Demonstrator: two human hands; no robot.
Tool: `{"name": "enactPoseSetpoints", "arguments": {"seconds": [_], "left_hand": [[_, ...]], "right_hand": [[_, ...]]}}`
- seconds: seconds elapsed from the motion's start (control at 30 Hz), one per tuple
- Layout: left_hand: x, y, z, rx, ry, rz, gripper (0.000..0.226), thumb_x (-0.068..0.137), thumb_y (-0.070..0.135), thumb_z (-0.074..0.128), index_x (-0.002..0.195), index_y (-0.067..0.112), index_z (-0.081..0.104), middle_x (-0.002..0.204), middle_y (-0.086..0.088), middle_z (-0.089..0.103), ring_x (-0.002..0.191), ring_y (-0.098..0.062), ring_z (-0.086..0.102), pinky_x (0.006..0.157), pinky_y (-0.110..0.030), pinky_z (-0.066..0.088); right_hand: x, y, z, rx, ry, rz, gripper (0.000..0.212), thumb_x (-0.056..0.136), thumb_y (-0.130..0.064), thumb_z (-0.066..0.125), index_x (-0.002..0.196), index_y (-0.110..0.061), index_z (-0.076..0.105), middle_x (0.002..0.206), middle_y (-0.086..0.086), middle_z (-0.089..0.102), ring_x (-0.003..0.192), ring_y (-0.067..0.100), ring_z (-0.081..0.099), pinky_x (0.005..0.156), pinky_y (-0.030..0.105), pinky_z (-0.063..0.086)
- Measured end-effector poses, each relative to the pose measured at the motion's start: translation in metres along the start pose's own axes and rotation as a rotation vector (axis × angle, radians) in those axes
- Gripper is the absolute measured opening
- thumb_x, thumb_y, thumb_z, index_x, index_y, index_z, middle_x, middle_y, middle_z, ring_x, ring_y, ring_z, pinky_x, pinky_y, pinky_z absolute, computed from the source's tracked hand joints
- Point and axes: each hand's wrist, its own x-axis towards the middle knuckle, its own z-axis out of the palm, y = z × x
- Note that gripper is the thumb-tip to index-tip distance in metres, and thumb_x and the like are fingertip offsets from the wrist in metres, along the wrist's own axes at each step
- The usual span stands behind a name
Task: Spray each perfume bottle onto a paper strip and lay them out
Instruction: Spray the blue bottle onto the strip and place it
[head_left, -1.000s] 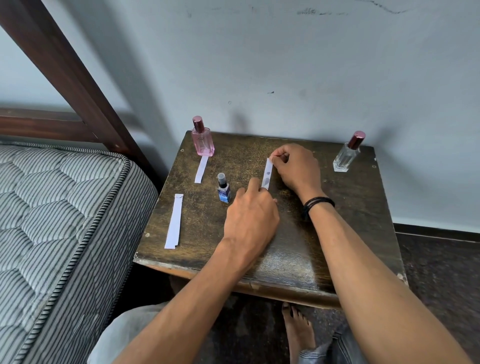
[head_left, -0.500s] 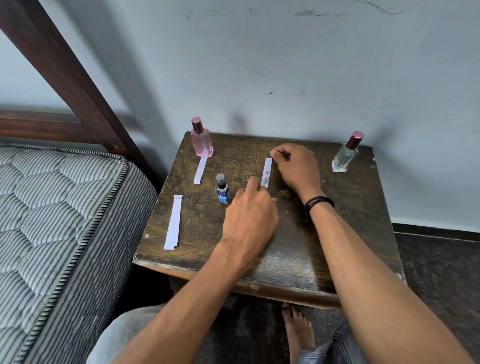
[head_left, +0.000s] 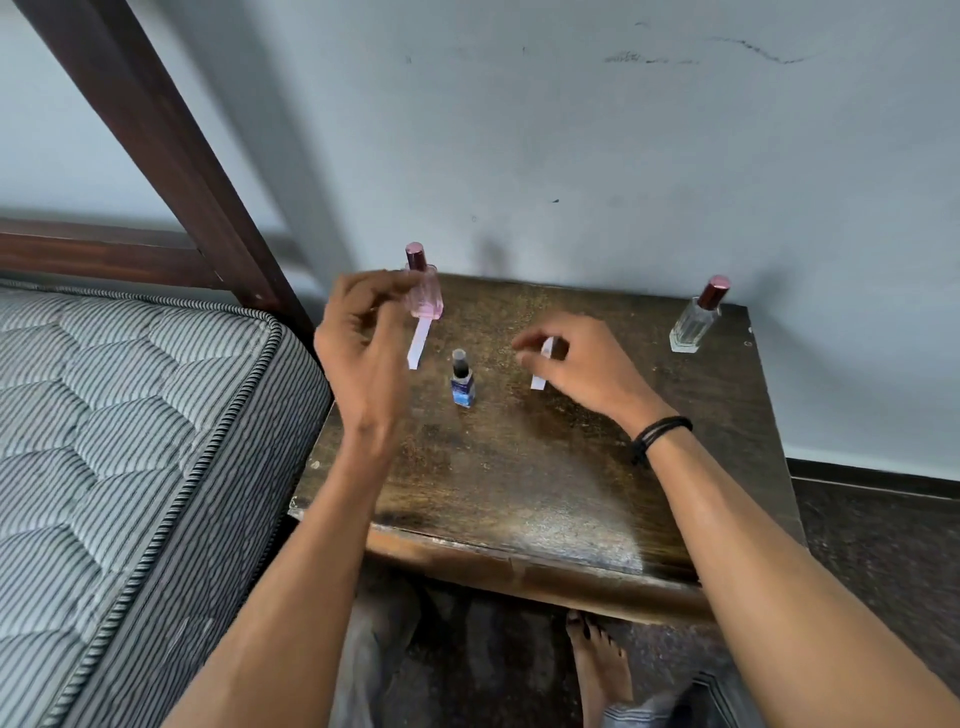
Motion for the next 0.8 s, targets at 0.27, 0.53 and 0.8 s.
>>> {"name": "enactPoseSetpoints", "arguments": {"seconds": [0.27, 0.53, 0.8], "left_hand": [[0.007, -0.025, -0.015, 0.478, -0.463, -0.377, 0.032, 0.082, 0.001, 0.067, 0.084, 0.030, 0.079, 0.086, 0.009, 0.078, 0.087, -0.008, 0.071, 0.089, -0.034, 0.058], [0.003, -0.029, -0.025, 0.422, -0.585, -0.456, 0.031, 0.079, 0.000, 0.079, 0.081, 0.030, 0.076, 0.082, 0.003, 0.078, 0.082, -0.012, 0.073, 0.088, -0.033, 0.059], [0.001, -0.039, -0.012, 0.304, -0.585, -0.483, 0.021, 0.081, 0.006, 0.081, 0.092, 0.024, 0.081, 0.087, 0.001, 0.079, 0.092, -0.021, 0.074, 0.095, -0.042, 0.058]], "right_hand": [[-0.013, -0.016, 0.029, -0.219, -0.061, -0.179, 0.048, 0.079, -0.058, 0.077, 0.115, -0.027, 0.071, 0.099, -0.020, 0.056, 0.088, -0.005, 0.042, 0.073, 0.014, 0.032], [-0.009, -0.020, 0.047, -0.147, -0.045, -0.188, 0.032, 0.089, -0.041, 0.077, 0.111, -0.018, 0.071, 0.096, -0.017, 0.057, 0.097, 0.008, 0.047, 0.077, 0.027, 0.037], [-0.009, -0.015, 0.040, -0.029, 0.019, -0.132, 0.023, 0.089, -0.032, 0.078, 0.106, -0.017, 0.073, 0.099, -0.007, 0.068, 0.089, 0.011, 0.060, 0.072, 0.020, 0.044]]}}
